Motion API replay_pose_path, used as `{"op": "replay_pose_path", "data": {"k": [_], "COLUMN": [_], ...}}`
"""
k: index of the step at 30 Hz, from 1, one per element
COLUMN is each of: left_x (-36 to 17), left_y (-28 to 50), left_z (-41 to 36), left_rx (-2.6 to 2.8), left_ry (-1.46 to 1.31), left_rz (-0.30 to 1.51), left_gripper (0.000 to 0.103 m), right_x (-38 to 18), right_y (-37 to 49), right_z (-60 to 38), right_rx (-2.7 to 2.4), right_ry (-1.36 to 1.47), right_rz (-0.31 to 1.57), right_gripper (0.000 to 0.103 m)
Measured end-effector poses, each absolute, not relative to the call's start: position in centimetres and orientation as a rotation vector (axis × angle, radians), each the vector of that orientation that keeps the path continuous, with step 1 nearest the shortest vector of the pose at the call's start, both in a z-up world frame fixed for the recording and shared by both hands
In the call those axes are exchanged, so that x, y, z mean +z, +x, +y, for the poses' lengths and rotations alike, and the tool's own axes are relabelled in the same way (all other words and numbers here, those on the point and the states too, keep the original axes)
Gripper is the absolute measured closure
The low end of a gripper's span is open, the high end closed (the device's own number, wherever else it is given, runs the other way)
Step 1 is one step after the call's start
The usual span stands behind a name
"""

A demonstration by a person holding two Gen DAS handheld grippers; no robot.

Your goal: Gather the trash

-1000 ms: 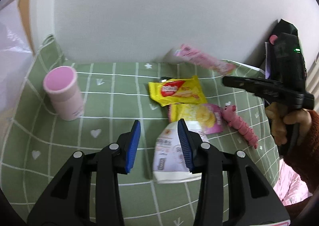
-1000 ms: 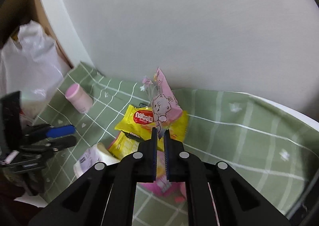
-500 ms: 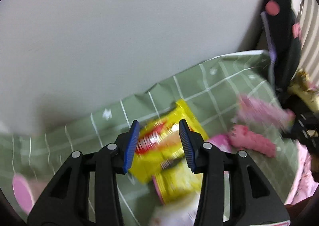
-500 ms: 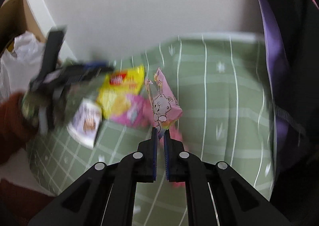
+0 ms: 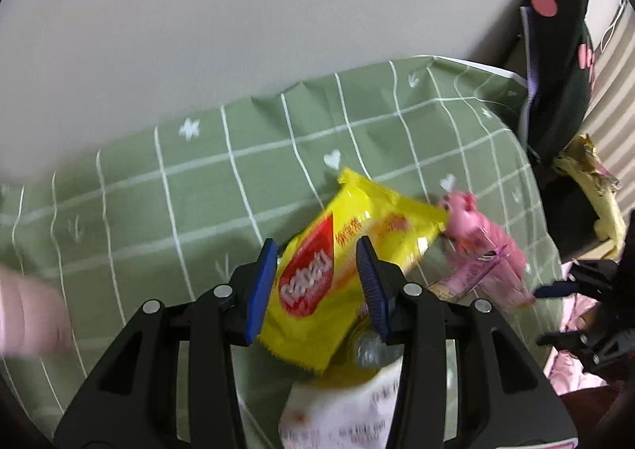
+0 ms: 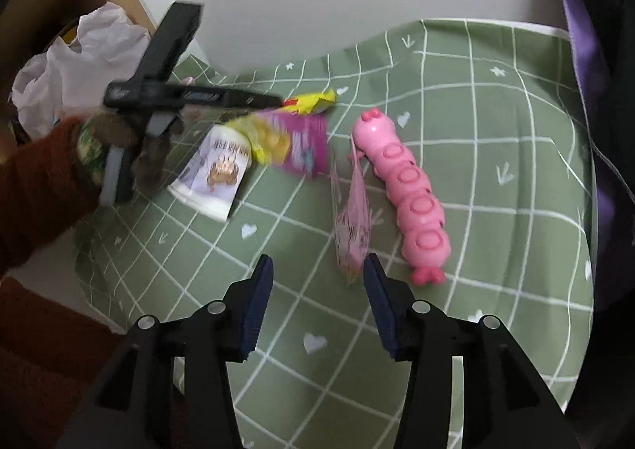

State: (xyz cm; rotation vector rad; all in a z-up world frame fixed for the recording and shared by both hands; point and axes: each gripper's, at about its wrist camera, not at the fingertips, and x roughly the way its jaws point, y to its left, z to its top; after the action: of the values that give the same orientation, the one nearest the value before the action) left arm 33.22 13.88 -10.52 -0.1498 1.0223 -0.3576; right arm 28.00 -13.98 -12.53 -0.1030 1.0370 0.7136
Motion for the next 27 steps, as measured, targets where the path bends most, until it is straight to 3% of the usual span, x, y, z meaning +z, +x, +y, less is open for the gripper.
{"op": "replay_pose_path", "data": {"k": [5,7,8,13,23,25,27], "left_x": [-10.3,-9.8,-9.6,-8.6,-8.1,-8.5,-9.0], "left_y": [31.3,30.6,30.1,29.9,30.9,31.6,32.5], "left_z": [14.8,15.0,14.9,15.1,15.1,14.5,13.5], "left_rx": [-0.302,-0.282,-0.276,-0.274,-0.275,-0.284,-0.315], "left_ry": [-0.143,-0.131,-0.128,-0.116,-0.115,-0.072,-0.012], "left_rz": [1.008,0.998,0.992,0.958,0.930,0.943,0.963], "left_gripper": [0.063,0.063,0.063,0.063,0.063,0.063,0.063], "right_x": [-13.2,-14.0,-14.5,-14.4,-13.5,-13.0,-12.8], "right_y": [29.5,30.4,30.8,30.3,29.3,29.0,28.8], "right_z": [-12.4,-12.0,-12.0,-12.3,-15.1,-15.6,-15.8], "right_rx": [0.610,0.578,0.563,0.577,0.524,0.534,0.533], "right_ry": [-0.174,-0.189,-0.191,-0.183,-0.109,-0.083,-0.074], "right_rz": [0.992,1.031,1.060,1.077,1.075,1.058,1.045], "right_gripper": [0.059,0.078,0.082,0.093,0.093,0.089,0.072]}}
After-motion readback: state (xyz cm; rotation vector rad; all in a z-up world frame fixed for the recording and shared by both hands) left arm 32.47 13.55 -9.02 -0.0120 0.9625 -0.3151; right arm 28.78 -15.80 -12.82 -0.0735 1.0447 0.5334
